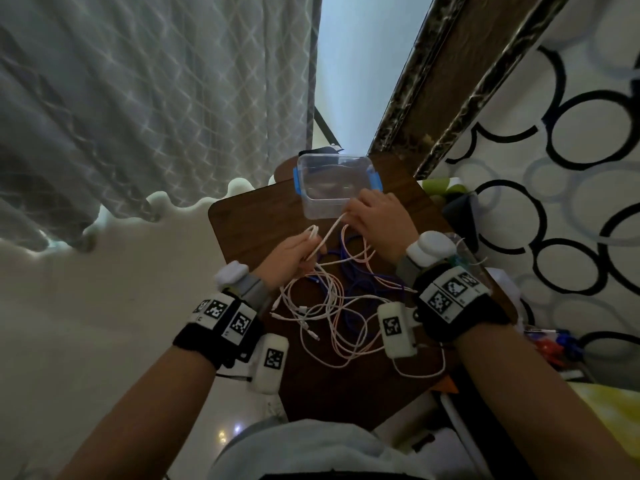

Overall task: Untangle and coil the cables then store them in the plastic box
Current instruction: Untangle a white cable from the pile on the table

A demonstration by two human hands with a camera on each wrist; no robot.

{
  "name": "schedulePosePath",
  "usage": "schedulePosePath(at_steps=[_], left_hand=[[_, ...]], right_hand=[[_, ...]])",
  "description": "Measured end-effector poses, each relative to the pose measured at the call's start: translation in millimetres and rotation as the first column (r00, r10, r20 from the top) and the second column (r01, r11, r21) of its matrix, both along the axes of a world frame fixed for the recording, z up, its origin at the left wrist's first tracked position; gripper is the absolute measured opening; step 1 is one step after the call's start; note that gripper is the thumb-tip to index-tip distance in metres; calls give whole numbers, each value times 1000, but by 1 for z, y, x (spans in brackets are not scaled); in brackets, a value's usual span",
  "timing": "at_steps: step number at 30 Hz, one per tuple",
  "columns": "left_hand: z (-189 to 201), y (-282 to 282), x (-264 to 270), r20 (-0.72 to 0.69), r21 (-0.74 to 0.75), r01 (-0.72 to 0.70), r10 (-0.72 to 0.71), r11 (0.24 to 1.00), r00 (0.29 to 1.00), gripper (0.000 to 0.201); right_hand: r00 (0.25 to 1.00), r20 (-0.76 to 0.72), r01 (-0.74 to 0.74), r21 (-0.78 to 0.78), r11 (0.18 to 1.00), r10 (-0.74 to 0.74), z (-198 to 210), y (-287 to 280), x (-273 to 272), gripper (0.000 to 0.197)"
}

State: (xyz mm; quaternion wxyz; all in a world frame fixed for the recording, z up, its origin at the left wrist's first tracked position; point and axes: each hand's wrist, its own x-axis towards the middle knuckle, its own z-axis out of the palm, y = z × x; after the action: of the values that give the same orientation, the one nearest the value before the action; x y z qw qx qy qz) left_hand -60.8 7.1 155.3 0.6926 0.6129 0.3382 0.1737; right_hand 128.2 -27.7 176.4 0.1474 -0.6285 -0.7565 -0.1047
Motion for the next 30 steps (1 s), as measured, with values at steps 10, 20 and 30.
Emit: schedulePosePath(at_steps=[10, 20, 30], left_hand=[[15, -7, 8, 486, -507, 192, 95, 840, 869, 36], [11, 10, 5, 409, -588, -20, 318, 809, 855, 31], [-2, 12, 3, 152, -322, -277, 338, 905, 929, 40]], right_hand=[[707, -660, 22, -341, 940, -256, -34, -19, -16, 28], [634, -715, 221, -197, 955, -294, -49, -33, -7, 19], [779, -610, 181, -5, 983, -147, 2, -14, 20, 14]])
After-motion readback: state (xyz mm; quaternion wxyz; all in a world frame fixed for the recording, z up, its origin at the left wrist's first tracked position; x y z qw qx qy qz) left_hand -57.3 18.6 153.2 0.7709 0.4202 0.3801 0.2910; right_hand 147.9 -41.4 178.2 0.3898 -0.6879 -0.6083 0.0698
